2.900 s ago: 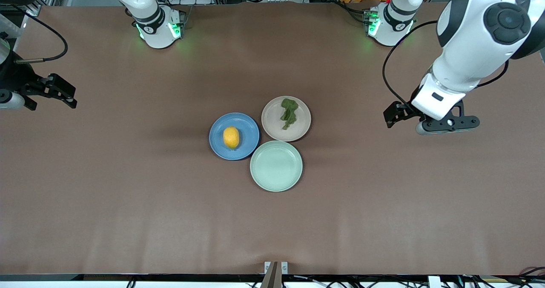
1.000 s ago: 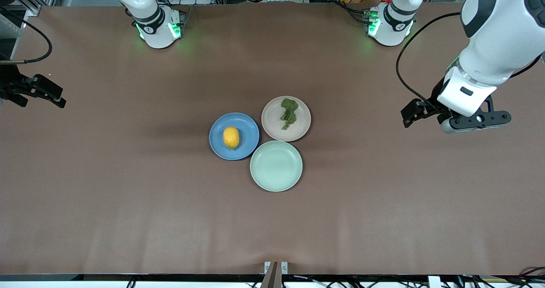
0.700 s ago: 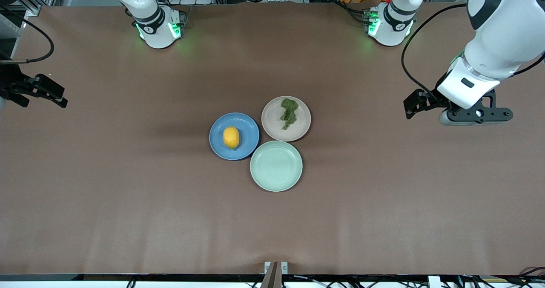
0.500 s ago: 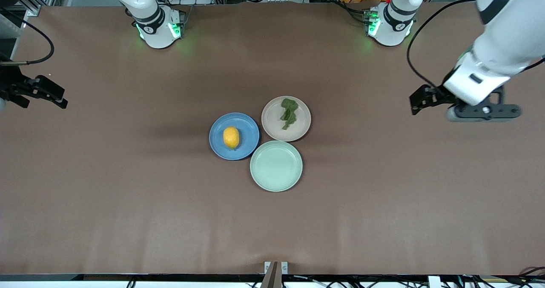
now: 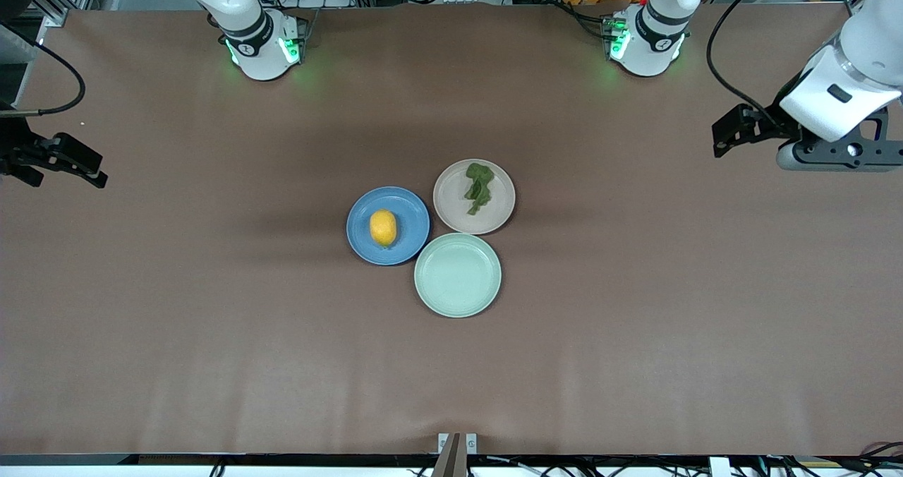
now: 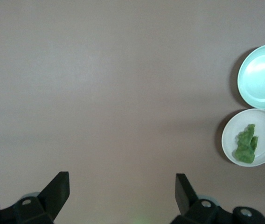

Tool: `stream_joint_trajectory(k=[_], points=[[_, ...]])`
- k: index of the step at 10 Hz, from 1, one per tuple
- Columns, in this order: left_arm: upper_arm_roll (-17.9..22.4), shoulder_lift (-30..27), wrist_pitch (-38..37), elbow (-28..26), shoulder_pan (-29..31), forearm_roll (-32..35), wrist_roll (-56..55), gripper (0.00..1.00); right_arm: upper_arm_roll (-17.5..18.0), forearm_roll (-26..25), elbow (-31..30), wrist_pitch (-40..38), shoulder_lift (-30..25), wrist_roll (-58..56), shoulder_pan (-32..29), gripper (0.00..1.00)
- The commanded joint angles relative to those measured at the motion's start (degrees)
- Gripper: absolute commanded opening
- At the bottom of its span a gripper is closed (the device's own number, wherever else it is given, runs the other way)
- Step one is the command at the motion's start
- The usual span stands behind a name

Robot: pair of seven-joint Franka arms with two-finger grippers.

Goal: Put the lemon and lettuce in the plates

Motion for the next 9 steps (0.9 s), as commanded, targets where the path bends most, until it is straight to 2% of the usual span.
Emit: stream_joint_trajectory(k=[1, 9], points=[[-0.7, -1.2, -2.5, 0.7, 1.0, -1.5, 1.6, 1.0, -0.5, 0.1, 1.8, -1.1, 0.8, -0.6, 0.1, 1.0], [-0.5, -1.2, -3.5, 2.2, 0.5, -1.0, 1.5, 1.0, -0.4, 0.4, 1.9, -1.5, 0.8, -0.5, -0.3, 1.0]])
